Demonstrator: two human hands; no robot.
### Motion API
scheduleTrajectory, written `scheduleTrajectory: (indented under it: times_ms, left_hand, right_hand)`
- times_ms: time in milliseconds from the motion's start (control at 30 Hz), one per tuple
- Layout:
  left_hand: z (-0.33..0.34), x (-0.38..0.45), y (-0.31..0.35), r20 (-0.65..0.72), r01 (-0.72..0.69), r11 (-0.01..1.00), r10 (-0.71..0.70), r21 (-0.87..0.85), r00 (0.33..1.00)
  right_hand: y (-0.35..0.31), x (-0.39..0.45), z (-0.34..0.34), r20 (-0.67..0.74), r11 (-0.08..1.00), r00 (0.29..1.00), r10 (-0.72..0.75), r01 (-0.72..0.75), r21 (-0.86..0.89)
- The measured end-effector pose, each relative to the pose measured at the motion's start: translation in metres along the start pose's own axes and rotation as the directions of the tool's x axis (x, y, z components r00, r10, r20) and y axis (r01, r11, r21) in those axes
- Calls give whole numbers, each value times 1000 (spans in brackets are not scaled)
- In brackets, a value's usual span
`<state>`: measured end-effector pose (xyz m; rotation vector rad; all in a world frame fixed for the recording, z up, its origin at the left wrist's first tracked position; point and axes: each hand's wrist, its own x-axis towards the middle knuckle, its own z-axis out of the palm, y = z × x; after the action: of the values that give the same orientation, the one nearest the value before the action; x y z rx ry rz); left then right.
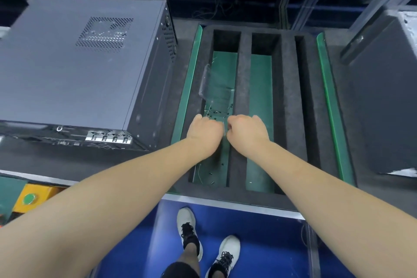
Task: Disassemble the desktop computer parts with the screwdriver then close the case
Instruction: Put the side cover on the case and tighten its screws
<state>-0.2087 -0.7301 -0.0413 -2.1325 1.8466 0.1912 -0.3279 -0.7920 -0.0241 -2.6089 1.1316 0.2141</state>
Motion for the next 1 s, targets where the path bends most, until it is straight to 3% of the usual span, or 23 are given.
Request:
scheduleTrajectory:
  times_ms: [100,167,300,367,467,567,833,900,1000]
  left_hand:
    - [-2,-1,-3,-93,121,977,-139,-178,986]
    - [-5,-2,-9,-107,212,892,-275,-398,955]
    - [-10,-6,-21,17,255,490,-439,-834,898]
    - [-10,-11,-24,42,224,331,-478,-916,877]
    - [-10,-22,-30,78,197,199,-486,-960,870]
    - [-7,-29,-36,105,206,151,-502,-967,859]
    - [-4,-33,-37,100,192,142,-489,-971,867]
    - [-4,-32,-37,101,190,134,-488,-973,867]
    - [-5,-28,-38,96,198,144,-519,-970,850]
  right_hand:
    - [-6,-4,6,-72,944,979,-189,161,-288]
    - [-14,-7,12,-2,878,954,-300,275,-392]
    - [-40,-11,32,257,800,911,-324,408,-439]
    - [-51,-11,45,343,809,900,-269,404,-427]
    - [-63,-9,61,428,834,882,-197,381,-400]
    - [-72,-9,70,490,859,857,-157,363,-360]
    - [-75,-2,64,583,939,804,-115,280,-200]
    - [-73,3,51,538,958,832,-135,247,-143]
    - [-62,15,31,359,992,926,-121,125,11]
